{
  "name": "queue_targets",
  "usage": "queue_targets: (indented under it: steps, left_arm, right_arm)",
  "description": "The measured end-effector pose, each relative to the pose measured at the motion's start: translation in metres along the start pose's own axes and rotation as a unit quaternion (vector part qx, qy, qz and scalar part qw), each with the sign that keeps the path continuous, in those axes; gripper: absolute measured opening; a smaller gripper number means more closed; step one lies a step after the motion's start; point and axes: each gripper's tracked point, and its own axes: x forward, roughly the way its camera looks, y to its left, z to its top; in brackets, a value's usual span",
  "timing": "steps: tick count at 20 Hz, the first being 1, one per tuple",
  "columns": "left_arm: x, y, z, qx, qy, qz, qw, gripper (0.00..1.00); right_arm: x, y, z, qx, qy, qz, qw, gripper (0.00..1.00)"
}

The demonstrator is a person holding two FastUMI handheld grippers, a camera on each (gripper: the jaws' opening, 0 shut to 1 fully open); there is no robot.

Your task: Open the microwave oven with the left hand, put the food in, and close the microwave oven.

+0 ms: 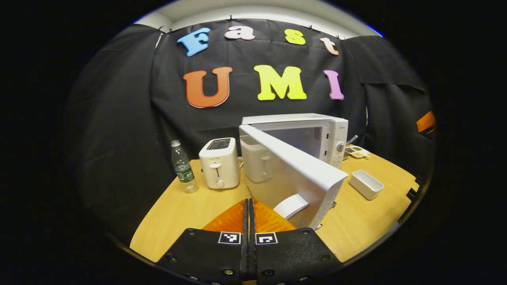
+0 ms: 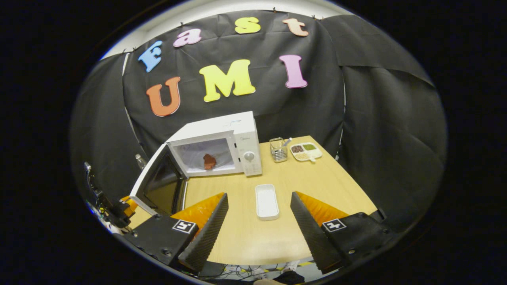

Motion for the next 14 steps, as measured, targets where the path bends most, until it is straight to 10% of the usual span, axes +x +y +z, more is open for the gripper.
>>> queue_targets:
  steps: [14]
  left_arm:
    - [0.076,-0.137,0.023,0.031,0.007,-0.122,0.992,0.00]
  right_arm:
    - [-0.012,-0.069,-0.006,0.041,-0.012,-0.053,0.998,0.91]
